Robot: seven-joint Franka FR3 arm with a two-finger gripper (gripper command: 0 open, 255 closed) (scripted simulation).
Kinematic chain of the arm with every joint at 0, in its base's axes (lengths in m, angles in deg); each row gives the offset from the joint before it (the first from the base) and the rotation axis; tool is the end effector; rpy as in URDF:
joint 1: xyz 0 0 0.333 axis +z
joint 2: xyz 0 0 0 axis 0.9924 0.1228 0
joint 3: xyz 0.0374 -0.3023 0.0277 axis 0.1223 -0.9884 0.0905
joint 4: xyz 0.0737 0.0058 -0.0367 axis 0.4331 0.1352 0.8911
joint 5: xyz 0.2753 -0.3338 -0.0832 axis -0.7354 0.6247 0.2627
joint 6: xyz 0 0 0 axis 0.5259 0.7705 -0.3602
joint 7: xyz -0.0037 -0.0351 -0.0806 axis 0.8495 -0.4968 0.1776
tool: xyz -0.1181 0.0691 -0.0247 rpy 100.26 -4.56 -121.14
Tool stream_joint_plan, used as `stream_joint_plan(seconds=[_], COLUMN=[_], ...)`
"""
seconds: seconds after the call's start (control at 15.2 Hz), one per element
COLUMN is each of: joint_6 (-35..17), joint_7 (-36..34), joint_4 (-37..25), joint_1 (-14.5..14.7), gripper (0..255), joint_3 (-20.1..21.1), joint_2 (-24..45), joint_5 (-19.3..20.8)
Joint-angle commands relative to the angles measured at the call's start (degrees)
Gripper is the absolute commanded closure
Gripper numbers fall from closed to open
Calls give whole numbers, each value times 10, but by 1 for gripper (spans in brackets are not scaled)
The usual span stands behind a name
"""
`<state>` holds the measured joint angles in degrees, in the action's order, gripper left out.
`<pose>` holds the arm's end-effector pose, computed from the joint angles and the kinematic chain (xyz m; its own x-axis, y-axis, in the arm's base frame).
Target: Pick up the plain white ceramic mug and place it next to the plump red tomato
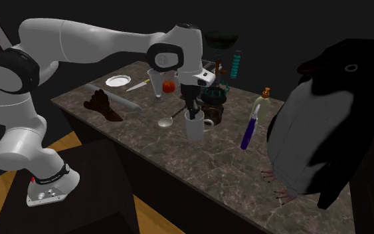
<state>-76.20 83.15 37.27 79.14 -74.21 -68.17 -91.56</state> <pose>0.6829 -0.1593 0.4707 0.9958 -0.0775 0.0494 -0.0788 -0.9966 0.0248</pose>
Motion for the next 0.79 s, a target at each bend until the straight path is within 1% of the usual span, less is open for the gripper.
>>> stream_joint_plan(seconds=[0.0, 0.33, 0.73], joint_6=[-4, -18, -25], joint_7=[-22, -86, -165], joint_4=[26, 80, 119], joint_1=[16, 57, 103], gripper=[255, 255, 255], joint_3=[6, 28, 59], joint_2=[-22, -63, -93], joint_5=[7, 21, 33])
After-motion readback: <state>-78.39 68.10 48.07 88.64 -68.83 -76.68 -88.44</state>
